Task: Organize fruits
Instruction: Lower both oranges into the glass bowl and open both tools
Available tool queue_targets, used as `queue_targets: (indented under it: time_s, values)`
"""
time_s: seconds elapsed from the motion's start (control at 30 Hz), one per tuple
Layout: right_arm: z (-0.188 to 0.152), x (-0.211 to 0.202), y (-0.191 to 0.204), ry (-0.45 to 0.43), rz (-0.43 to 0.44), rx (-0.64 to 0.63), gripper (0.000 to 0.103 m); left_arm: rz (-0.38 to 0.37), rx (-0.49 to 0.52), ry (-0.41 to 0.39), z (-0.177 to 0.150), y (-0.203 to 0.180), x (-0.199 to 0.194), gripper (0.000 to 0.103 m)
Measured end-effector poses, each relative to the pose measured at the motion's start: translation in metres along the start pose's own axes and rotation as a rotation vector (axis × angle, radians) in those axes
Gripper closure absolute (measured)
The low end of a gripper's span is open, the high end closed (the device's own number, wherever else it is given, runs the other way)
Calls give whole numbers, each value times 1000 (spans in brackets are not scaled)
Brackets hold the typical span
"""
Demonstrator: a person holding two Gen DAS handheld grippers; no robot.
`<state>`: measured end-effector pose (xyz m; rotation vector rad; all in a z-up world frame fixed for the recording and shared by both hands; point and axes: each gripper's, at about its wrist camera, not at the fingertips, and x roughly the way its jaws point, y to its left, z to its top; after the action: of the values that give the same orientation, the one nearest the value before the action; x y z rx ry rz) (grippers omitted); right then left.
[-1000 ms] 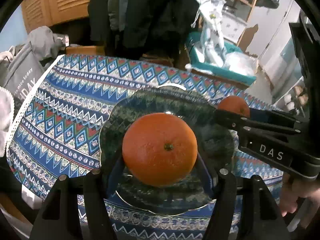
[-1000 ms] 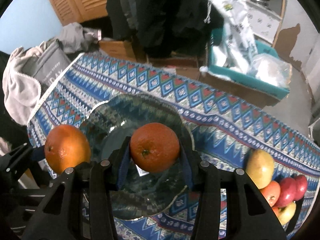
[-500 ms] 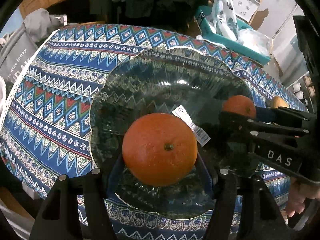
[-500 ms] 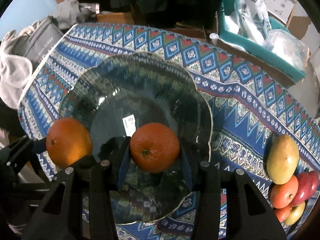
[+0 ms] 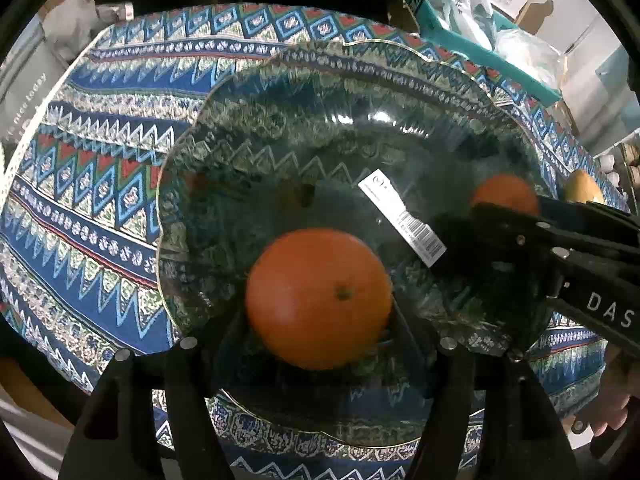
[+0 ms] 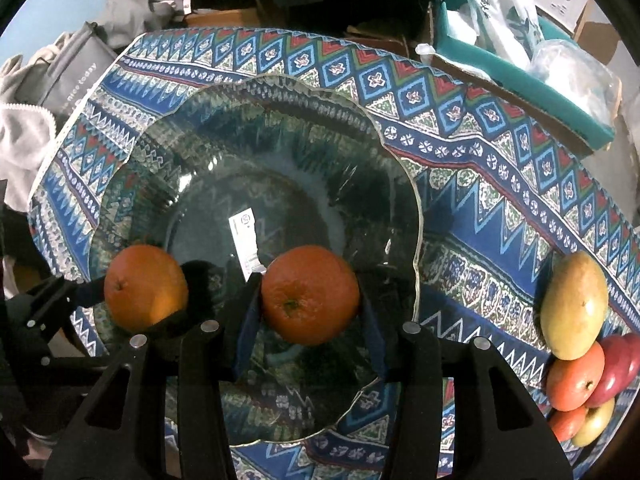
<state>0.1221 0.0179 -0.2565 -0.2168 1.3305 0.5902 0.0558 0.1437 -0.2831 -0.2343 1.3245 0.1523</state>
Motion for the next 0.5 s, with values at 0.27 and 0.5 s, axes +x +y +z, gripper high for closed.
queue_targets:
  time_s: [0.27,0.5]
  values:
    - [3,-10,2,-29,21,7,49,8,13,-66,1,-4,-21,22]
    - [4,-32,0,-86,17,27,49,-3,11,-106,6,-1,-40,22]
